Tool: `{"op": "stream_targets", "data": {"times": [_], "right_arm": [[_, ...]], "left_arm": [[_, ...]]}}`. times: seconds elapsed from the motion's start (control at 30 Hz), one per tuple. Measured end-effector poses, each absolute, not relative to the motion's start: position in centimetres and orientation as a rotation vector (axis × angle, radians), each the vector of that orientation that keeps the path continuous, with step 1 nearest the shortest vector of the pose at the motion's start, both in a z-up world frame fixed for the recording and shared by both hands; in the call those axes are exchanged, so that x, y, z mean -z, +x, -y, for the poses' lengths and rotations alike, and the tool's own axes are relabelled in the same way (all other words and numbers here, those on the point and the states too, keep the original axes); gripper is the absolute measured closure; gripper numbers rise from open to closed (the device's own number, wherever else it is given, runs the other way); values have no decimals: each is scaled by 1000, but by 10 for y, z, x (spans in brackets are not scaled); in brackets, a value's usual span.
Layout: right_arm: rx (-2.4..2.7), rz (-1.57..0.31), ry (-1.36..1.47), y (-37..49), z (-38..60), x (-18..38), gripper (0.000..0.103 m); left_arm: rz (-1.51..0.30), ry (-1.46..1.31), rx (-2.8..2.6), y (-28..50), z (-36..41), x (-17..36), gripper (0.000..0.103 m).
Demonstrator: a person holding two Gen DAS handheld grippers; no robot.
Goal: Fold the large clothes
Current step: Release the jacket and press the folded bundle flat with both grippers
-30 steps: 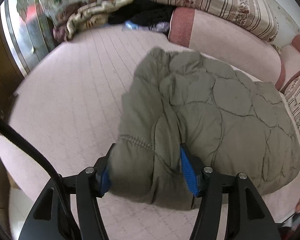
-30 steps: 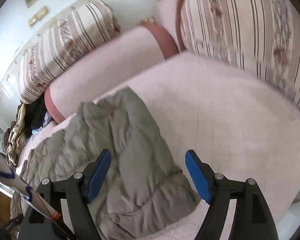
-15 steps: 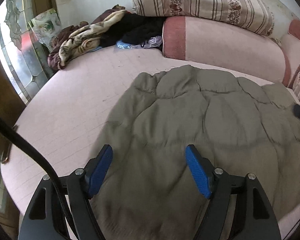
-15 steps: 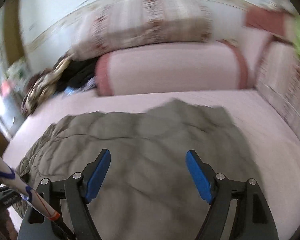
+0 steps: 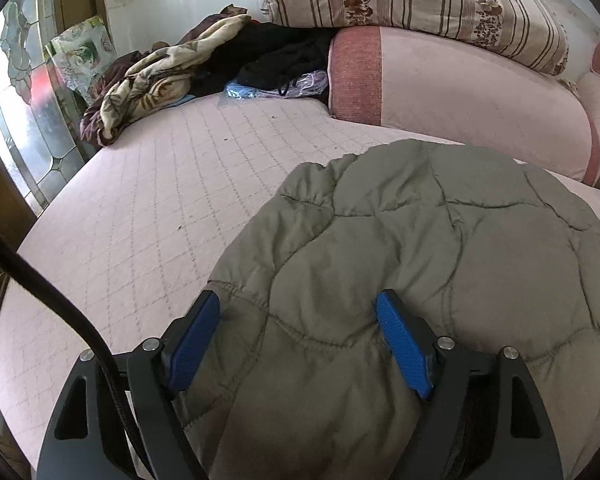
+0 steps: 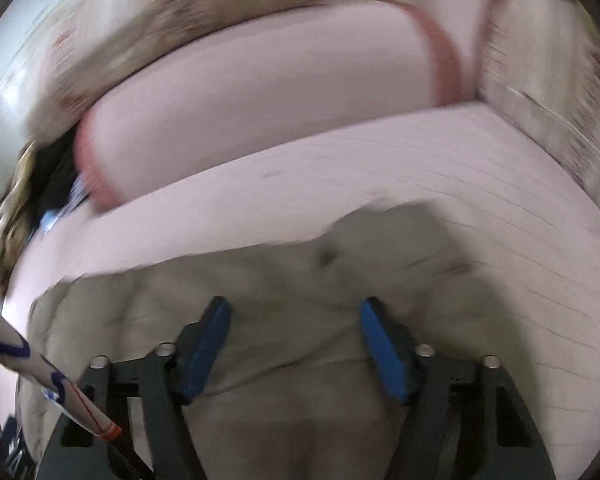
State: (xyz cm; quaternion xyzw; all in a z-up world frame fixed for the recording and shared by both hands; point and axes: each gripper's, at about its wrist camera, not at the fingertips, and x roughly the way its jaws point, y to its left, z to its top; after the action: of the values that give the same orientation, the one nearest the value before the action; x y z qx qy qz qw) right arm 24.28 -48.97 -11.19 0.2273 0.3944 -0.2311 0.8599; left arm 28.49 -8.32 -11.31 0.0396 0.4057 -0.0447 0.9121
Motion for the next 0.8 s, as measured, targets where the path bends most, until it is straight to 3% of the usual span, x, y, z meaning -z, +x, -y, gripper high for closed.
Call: {"op": "stream_targets", "data": {"times": [0.17,0.4,0.63,0.8], "right_arm": [[545,-810,575,214,519,103,42],[436,-763,355,154,458,56,27],[441,-778,342,81,444,72,24],[474,-825,383,51,450,89,24]], "left_arm": [[-841,112,68,284,86,107,23],[-777,114,60,241,66,72,23],[-998,-41,-9,248,16,106,23],[-958,-7,-28,225,9,93,23]]}}
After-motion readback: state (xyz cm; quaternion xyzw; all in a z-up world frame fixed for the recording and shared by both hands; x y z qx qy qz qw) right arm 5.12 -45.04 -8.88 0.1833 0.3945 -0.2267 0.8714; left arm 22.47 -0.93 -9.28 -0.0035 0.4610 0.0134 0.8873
